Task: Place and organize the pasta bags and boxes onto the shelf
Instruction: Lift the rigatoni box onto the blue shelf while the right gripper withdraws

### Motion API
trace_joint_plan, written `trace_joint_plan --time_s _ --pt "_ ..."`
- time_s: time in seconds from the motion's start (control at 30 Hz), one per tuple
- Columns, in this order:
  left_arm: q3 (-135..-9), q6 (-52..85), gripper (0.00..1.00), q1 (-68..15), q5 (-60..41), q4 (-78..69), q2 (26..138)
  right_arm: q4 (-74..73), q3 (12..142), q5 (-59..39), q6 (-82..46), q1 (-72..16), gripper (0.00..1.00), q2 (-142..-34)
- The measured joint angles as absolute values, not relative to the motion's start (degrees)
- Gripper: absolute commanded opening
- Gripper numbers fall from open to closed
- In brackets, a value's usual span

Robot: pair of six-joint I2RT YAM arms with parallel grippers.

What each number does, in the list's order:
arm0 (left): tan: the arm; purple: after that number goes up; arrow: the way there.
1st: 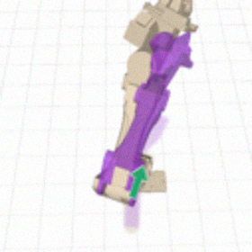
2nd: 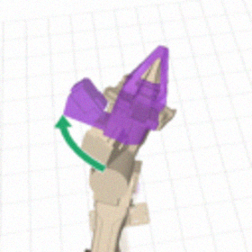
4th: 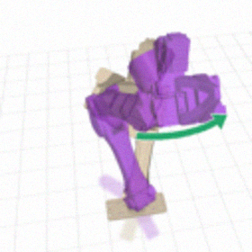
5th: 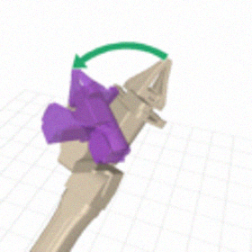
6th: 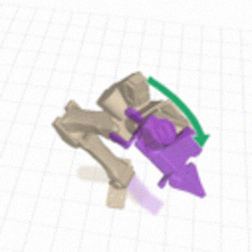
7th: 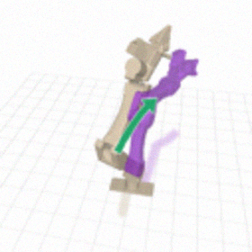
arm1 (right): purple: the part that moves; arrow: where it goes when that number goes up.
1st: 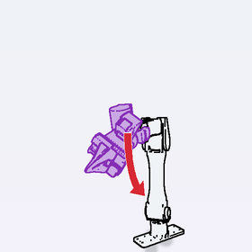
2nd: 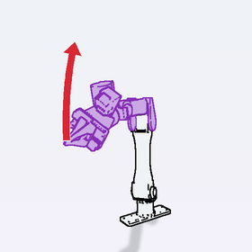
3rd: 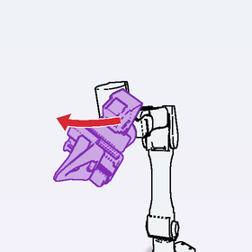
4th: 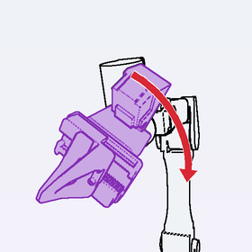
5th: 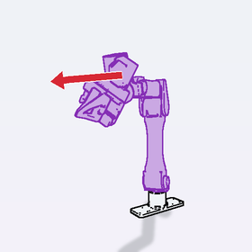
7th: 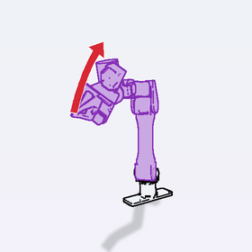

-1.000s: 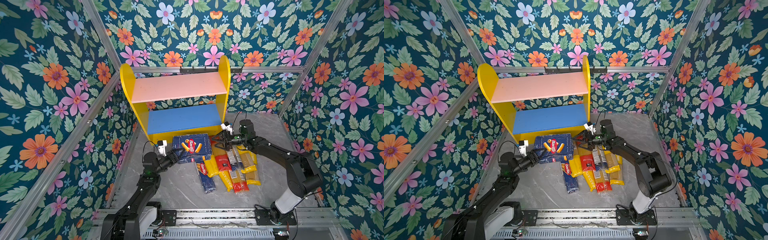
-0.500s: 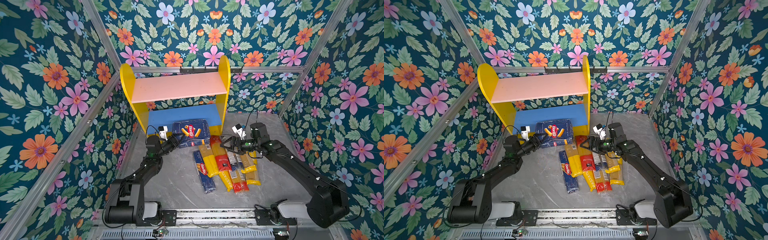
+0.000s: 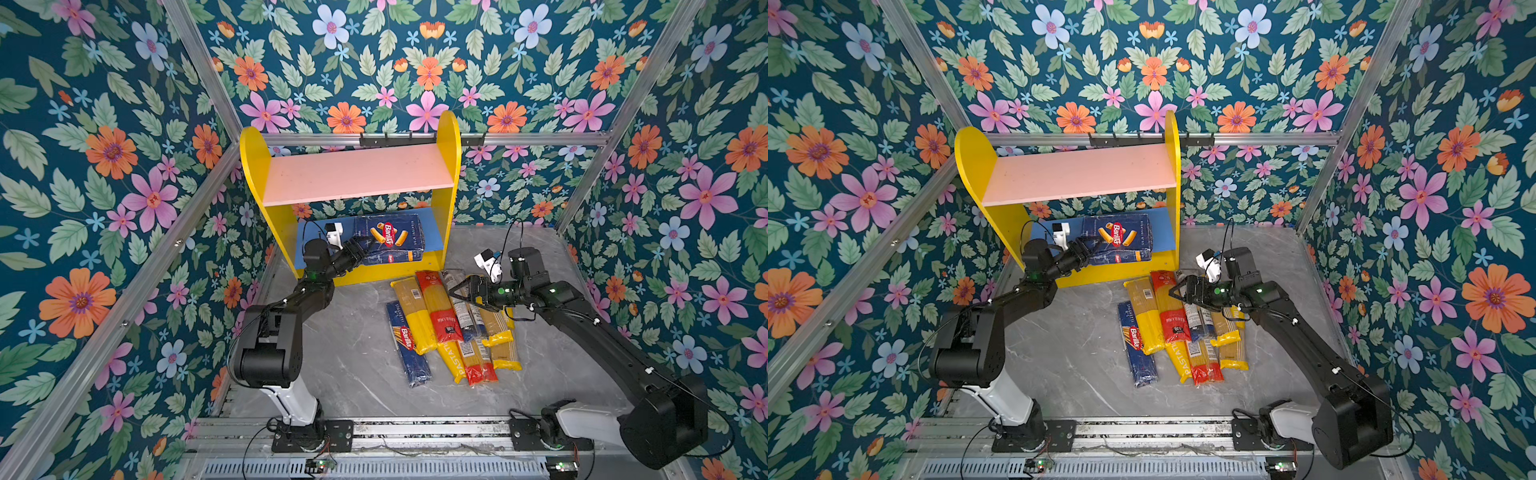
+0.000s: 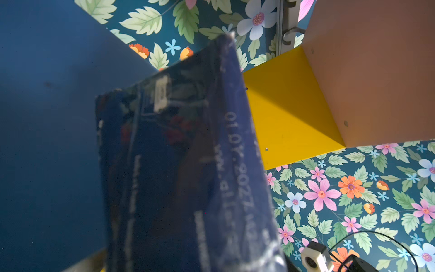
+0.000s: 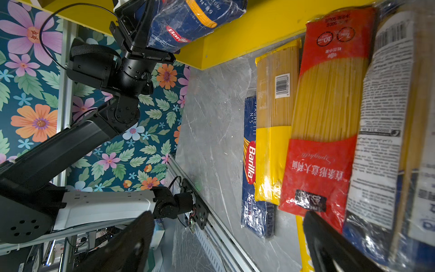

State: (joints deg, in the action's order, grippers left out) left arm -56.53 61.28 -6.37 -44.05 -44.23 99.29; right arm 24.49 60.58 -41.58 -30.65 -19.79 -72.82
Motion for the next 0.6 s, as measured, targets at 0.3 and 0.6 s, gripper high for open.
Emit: trace_joint_plan --time_s 0.3,0.6 --pt "-63.6 62.8 0.55 -7.4 -42.9 -44.8 106.9 25.9 61.3 -41.4 -29.6 -17.3 0.99 -73.4" --pt "-66.1 67.4 0.52 -8.6 -37.7 -51.4 112.0 26.7 62.2 -41.4 -28.8 -16.1 0.99 -75.0"
